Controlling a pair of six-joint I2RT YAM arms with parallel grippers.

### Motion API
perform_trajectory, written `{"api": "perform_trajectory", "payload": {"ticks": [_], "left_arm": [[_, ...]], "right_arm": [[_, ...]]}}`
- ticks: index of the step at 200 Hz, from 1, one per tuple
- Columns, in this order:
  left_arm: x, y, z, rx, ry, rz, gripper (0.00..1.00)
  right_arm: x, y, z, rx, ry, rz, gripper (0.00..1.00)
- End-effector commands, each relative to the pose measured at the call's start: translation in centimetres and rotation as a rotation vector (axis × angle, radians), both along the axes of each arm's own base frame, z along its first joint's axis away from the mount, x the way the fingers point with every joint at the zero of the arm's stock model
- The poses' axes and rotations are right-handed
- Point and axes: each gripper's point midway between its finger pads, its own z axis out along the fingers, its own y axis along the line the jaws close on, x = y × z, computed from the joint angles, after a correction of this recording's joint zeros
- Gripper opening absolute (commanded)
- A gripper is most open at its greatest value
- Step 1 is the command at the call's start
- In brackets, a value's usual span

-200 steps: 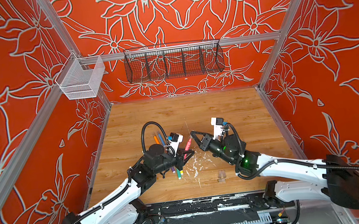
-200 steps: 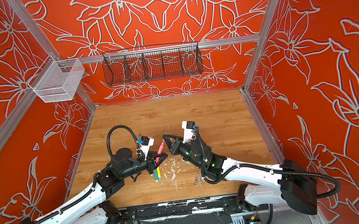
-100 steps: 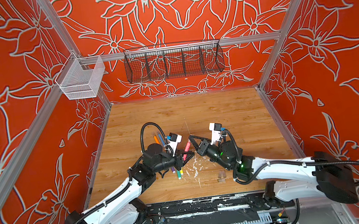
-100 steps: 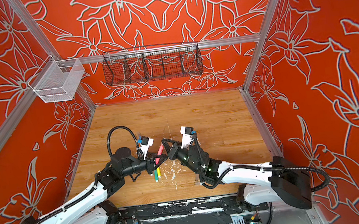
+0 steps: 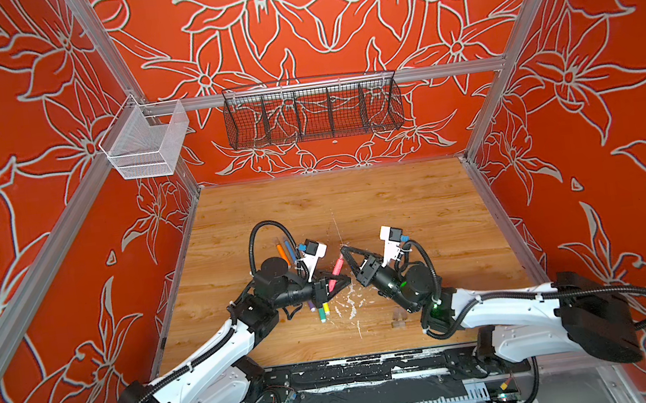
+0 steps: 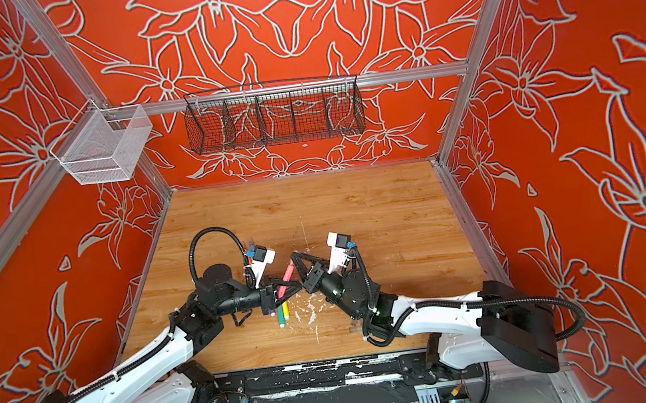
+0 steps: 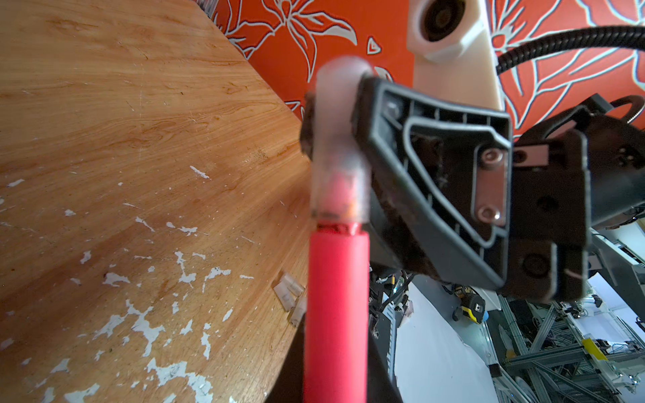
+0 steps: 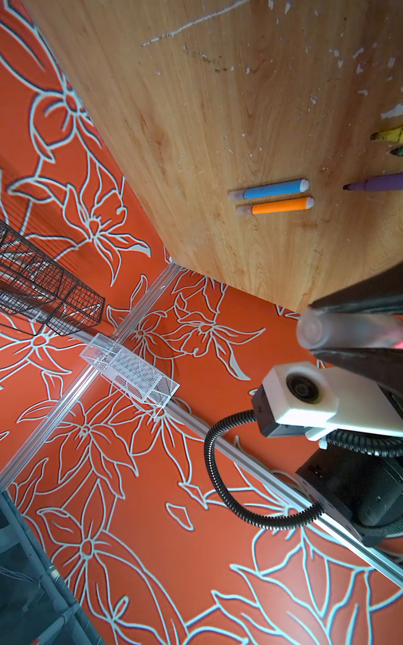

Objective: Insert the pens into the pen caps
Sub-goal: 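Lower and press the cap down onto the pink marker with the right gripper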

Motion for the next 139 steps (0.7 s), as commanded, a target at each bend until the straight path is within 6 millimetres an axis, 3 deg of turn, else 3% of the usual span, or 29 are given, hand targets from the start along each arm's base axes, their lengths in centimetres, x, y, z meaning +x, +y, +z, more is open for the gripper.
{"api": "perform_trajectory", "payload": {"ticks": [1,70,110,139], "left_arm": [[1.5,0.5,2.6,-0.065,-0.079,0.068,0.0],[1.1,0.6,3.0,-0.077,-0.103,0.061,0.0],[0.9,0.8,3.2,-0.078,-0.117,0.063,0.0],[0.9,0.9,3.1,-0.076,-0.132,0.068,0.0]], "right_arm": [[-3.8,2.3,-3.4,-0.133,0.011,0.178,0.0],[-5.0,3.0,-4.9,-0.246,0.035,0.19,0.0],[-5.8,3.6,-4.8,-0.258,0.03,0.211,0.12],[-5.7,2.4,-3.9,-0.264,0.029,0.18,0.28]]}}
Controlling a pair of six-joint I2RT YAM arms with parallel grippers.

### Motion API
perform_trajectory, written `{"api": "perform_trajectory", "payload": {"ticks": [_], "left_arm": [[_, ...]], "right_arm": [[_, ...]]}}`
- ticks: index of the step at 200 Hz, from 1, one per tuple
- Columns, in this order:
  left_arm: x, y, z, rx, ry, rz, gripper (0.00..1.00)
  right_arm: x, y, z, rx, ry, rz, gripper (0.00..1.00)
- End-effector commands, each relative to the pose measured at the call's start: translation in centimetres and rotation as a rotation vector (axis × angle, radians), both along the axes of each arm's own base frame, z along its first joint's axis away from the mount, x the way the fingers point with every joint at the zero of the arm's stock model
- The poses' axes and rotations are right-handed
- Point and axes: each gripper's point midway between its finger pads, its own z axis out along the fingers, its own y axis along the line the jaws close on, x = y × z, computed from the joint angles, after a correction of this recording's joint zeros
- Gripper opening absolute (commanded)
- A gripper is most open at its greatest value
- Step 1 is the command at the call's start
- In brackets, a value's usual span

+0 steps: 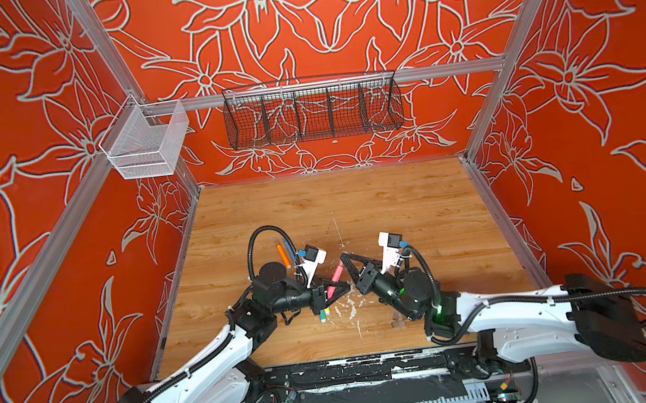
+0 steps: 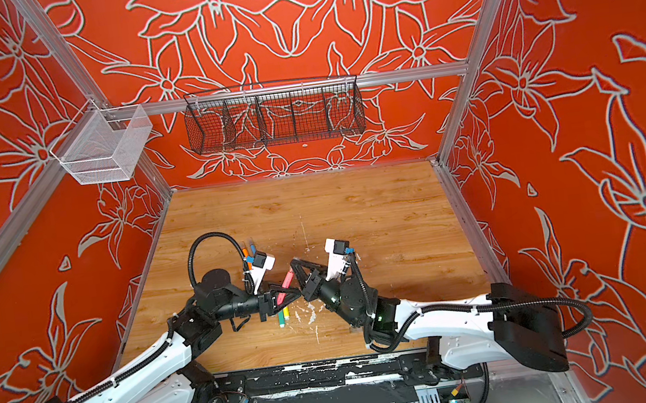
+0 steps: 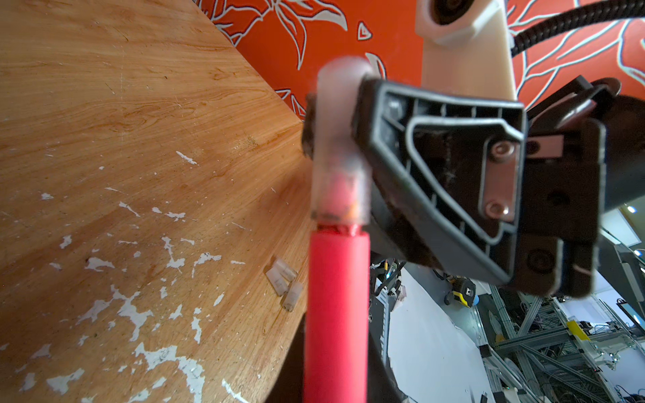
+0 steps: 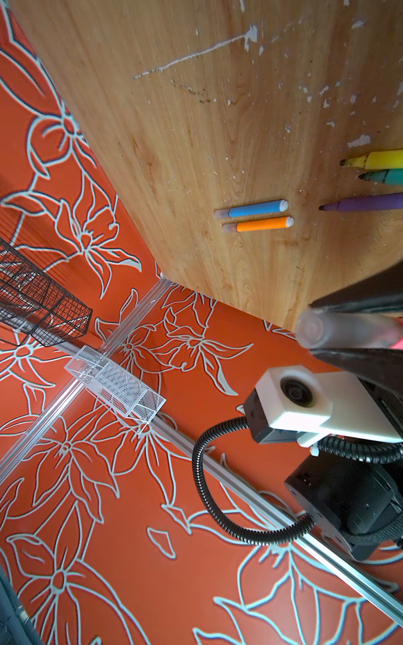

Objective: Insert the pens into the pen caps
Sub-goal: 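Lower and press the cap down onto the pink marker with the right gripper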

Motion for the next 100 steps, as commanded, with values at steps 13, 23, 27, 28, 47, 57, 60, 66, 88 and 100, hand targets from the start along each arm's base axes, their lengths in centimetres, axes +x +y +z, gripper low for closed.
{"api": "perform_trajectory", "payload": {"ticks": [13,23,27,28,47,57,60,66,88,100], "left_arm": [[2.0,0.7,3.9,-0.074,-0.141,0.099,0.0],[1.9,0.8,3.9,-0.074,-0.152,0.099,0.0],[1.8,0.8,3.9,-0.076,-0.156,0.1,0.0],[1.8,0.8,3.9,-0.076,-0.157,0.101,0.0],[1.7,1.0,4.0,-0.075,-0.177,0.108,0.0],[1.7,1.1,3.9,-0.073,-0.183,0.107,0.0],[1.6,1.0,4.0,-0.073,-0.186,0.104,0.0],[1.6,1.0,4.0,-0.074,-0.191,0.099,0.0],[1.4,0.7,3.9,-0.067,-0.196,0.086,0.0],[1.3,0.6,3.9,-0.061,-0.198,0.078,0.0]], "right_arm": [[-3.8,1.0,-2.4,-0.165,0.017,0.154,0.37],[-3.8,0.3,-2.0,-0.17,0.009,0.137,0.43],[-3.7,0.0,-1.6,-0.171,0.003,0.131,0.44],[-3.7,-0.1,-1.5,-0.173,0.002,0.128,0.45],[-3.7,-1.6,0.2,-0.183,-0.033,0.101,0.49],[-3.6,-2.5,1.3,-0.18,-0.05,0.082,0.54],[-3.5,-2.7,1.6,-0.181,-0.053,0.076,0.55],[-3.4,-3.1,2.0,-0.186,-0.052,0.067,0.56],[-2.2,-3.8,3.4,-0.204,-0.03,0.048,0.58],[-1.7,-3.5,3.9,-0.2,-0.023,0.059,0.58]]}}
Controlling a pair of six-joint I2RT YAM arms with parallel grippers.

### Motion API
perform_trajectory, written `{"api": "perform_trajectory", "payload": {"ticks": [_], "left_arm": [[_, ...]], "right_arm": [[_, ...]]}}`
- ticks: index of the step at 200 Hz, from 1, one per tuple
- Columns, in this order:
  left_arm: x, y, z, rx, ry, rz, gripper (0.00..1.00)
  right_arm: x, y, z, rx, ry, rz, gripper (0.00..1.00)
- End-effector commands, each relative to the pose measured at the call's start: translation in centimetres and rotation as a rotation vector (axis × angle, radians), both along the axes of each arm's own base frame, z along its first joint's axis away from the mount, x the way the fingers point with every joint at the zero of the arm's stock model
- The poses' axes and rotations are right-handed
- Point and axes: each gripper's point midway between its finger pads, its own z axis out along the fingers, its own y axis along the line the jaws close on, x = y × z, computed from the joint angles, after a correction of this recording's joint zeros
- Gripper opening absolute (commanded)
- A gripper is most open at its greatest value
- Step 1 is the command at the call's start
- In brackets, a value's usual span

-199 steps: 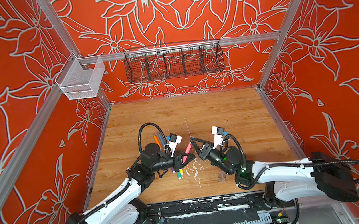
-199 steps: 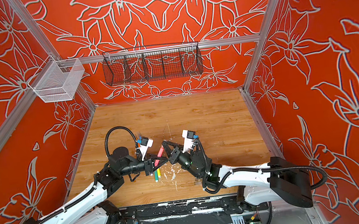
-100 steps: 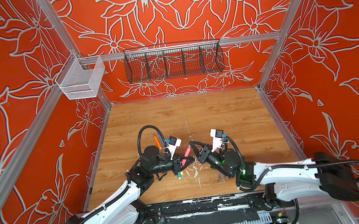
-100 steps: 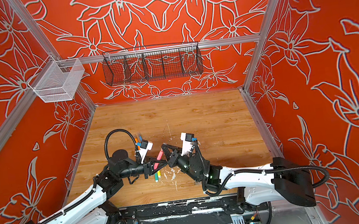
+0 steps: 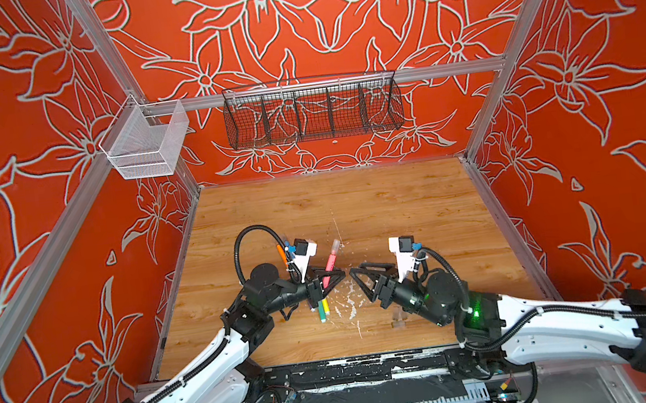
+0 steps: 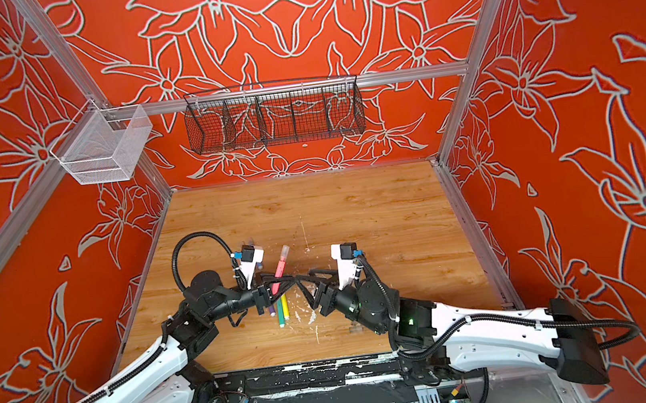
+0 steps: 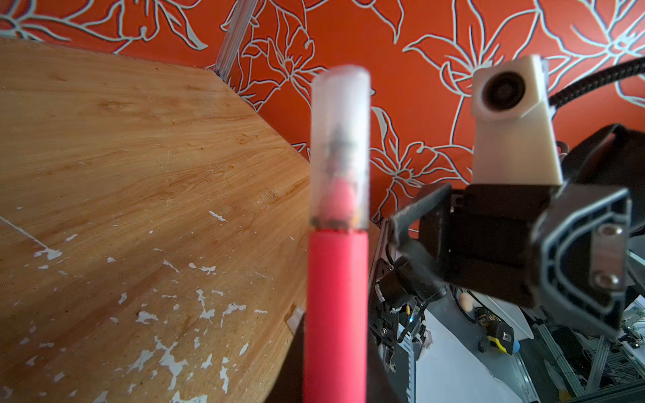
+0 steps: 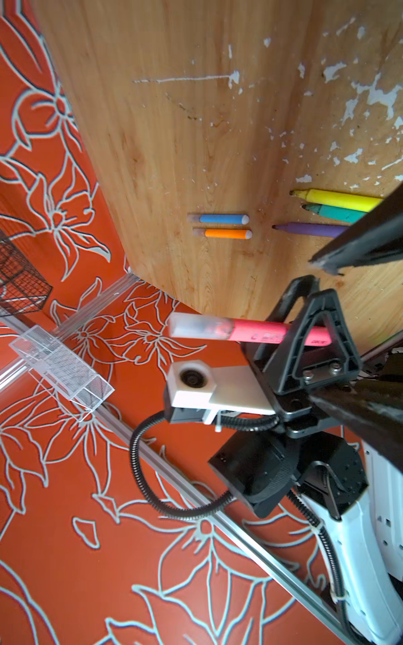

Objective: Insert the pens into the pen caps
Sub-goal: 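Lower and press the cap down onto the pink marker with the right gripper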

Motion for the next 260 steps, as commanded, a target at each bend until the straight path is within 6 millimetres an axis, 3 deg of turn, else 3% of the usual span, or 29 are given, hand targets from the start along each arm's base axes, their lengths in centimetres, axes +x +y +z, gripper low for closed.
{"api": "perform_trajectory", "payload": {"ticks": [1,65,94,131,207,250,260], "left_arm": [[-0.2,-0.3,1.0,-0.009,-0.065,-0.018,0.0],[-0.4,-0.6,1.0,0.005,-0.077,-0.022,0.0],[-0.4,-0.6,1.1,0.008,-0.08,-0.02,0.0],[-0.4,-0.6,1.0,0.01,-0.081,-0.019,0.0],[-0.5,-0.6,1.0,0.011,-0.083,-0.019,0.0],[-0.3,-0.5,1.1,0.01,-0.08,-0.008,0.0],[-0.2,-0.4,1.0,0.006,-0.071,0.003,0.0]], "right_arm": [[1.1,-0.2,0.6,-0.055,0.016,-0.004,0.58],[4.8,2.3,1.4,-0.056,0.079,0.012,0.6],[5.3,4.3,1.8,-0.072,0.078,0.061,0.59],[5.8,5.1,2.5,-0.069,0.071,0.065,0.58],[6.0,5.6,2.7,-0.071,0.073,0.076,0.3],[5.5,5.8,1.2,-0.073,0.109,0.1,0.01],[5.4,6.0,0.6,-0.07,0.122,0.108,0.0]]}}
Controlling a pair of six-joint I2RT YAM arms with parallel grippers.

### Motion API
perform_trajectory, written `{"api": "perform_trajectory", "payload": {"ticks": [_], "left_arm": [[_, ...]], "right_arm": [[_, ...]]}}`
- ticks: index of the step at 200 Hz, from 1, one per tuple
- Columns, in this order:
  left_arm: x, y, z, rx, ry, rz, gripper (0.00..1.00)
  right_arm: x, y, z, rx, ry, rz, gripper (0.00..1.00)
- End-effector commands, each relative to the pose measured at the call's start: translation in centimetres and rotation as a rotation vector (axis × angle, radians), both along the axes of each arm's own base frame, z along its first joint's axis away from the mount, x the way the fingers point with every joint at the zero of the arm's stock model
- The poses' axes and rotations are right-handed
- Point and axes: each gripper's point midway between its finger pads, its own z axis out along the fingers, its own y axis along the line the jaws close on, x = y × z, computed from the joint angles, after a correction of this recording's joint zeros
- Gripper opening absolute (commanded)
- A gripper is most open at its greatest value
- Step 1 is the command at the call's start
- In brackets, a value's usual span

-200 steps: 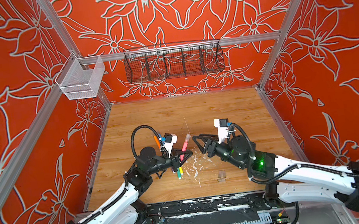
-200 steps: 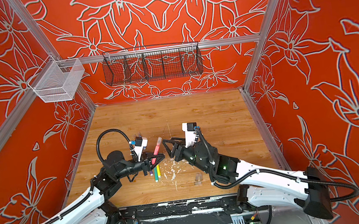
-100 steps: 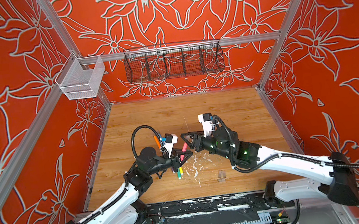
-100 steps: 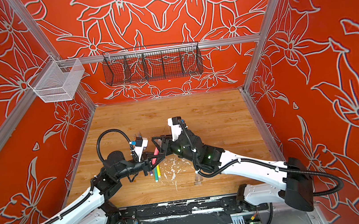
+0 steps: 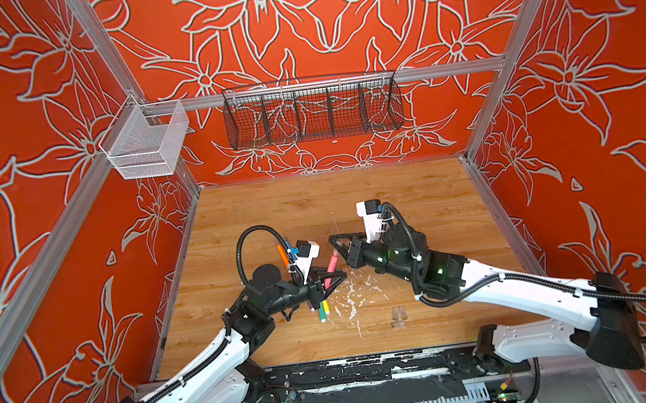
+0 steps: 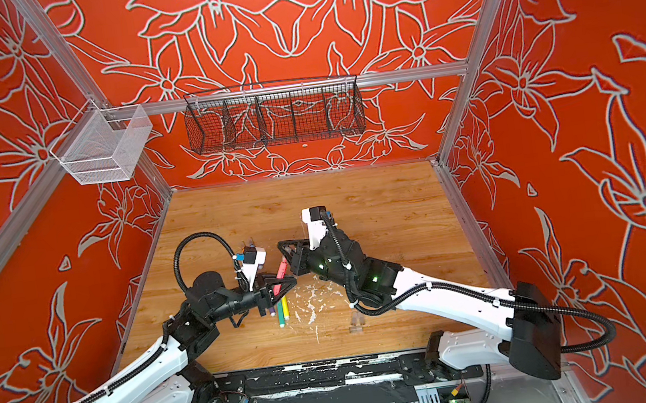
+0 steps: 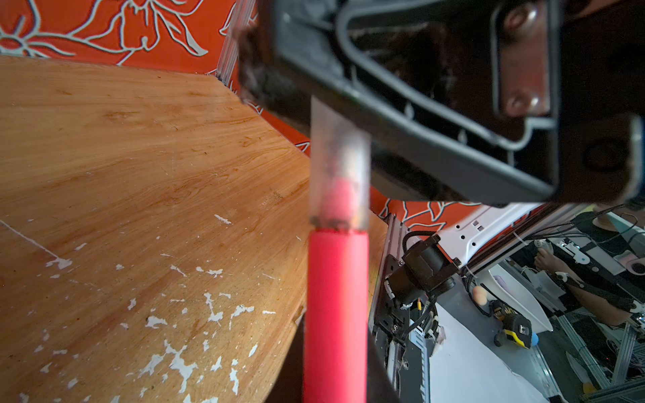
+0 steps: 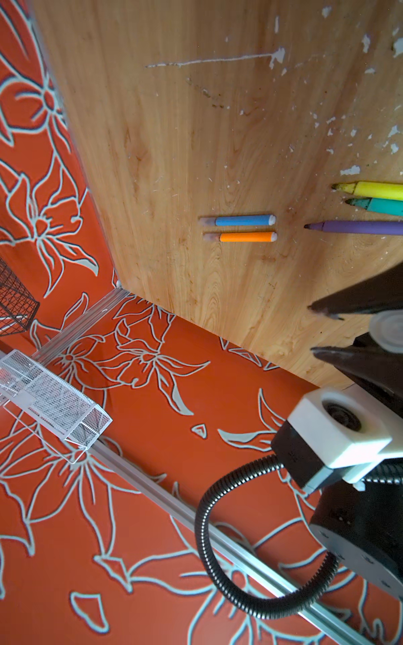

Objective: Insert the pens into the pen caps
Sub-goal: 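Lower and press the cap down onto the pink marker with the right gripper, then open the right gripper and withdraw it while the left carries the capped marker away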

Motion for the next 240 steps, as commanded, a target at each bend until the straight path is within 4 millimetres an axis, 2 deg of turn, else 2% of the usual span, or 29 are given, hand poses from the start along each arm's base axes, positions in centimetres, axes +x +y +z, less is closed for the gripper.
{"api": "perform_trajectory", "payload": {"ticks": [1,29,41,66,107,134,185,221,240], "left_arm": [[0.0,-0.1,1.2,-0.022,-0.026,0.005,0.0],[0.7,0.2,2.5,-0.051,-0.013,0.049,0.0],[2.0,0.9,3.5,-0.067,-0.002,0.136,0.0],[3.9,1.6,6.7,-0.099,-0.015,0.244,0.0],[6.1,2.6,12.2,-0.133,-0.094,0.341,0.0],[7.5,3.8,14.6,-0.145,-0.116,0.407,0.0],[9.4,5.6,16.8,-0.185,-0.112,0.444,0.0],[10.2,5.9,17.1,-0.179,-0.121,0.437,0.0],[10.7,6.4,16.4,-0.155,-0.119,0.484,0.0]], "right_arm": [[-0.9,0.9,-0.9,0.017,0.028,0.053,0.0],[-2.1,1.8,-2.8,0.011,0.059,0.095,0.0],[-2.8,2.2,-3.6,0.008,0.06,0.107,0.0],[-4.6,3.2,-4.5,-0.005,0.06,0.151,0.0],[-7.0,3.8,-5.3,0.014,0.076,0.213,0.0],[-8.7,4.4,-5.1,0.033,0.066,0.268,0.0],[-11.4,5.6,-5.3,0.065,0.065,0.351,0.0],[-13.2,6.5,-4.5,0.083,0.047,0.418,0.0],[-12.8,6.2,-4.2,0.067,0.041,0.398,0.0]]}}
